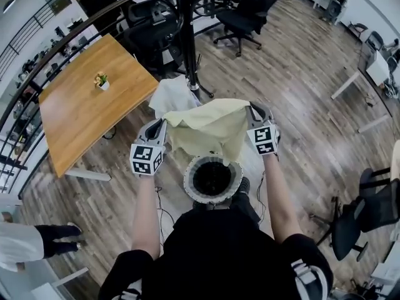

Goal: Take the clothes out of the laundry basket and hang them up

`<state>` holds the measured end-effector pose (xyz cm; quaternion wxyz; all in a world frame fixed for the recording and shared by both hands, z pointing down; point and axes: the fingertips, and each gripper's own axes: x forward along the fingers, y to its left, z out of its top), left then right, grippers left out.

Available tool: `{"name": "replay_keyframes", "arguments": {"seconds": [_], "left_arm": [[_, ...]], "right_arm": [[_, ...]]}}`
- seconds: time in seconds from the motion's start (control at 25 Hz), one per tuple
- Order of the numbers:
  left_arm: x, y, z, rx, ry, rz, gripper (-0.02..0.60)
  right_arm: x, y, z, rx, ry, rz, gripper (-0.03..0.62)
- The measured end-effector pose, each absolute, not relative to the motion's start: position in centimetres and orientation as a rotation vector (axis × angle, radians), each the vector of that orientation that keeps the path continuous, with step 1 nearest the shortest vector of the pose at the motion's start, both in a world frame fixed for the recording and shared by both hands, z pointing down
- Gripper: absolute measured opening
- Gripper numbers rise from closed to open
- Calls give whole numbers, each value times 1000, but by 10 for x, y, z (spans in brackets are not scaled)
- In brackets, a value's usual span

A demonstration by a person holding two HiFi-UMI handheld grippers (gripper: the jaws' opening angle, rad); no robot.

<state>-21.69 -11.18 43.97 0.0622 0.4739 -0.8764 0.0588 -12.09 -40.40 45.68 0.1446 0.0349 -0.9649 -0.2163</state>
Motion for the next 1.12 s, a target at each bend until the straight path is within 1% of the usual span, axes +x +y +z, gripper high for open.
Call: {"name": "replay_keyframes", "arguments": {"seconds": [0.2,0.68,0.92,1.12], "left_arm": [[-236,-108,438,1274,-2721,164,35],[-259,-121,470,808,-2795,78,35],[-269,-120,504,691,-2721,133,37],[-270,-125,537,646,-2631,173,37]], "right_arm": [[-172,-409,448,-38,-2822,-649,29],[-287,-424,444,-442,-2842,-714,29],[-320,-411,488,-544,-2725,-701,29],[-320,-401,543,-625,-2590,-683,31]]}}
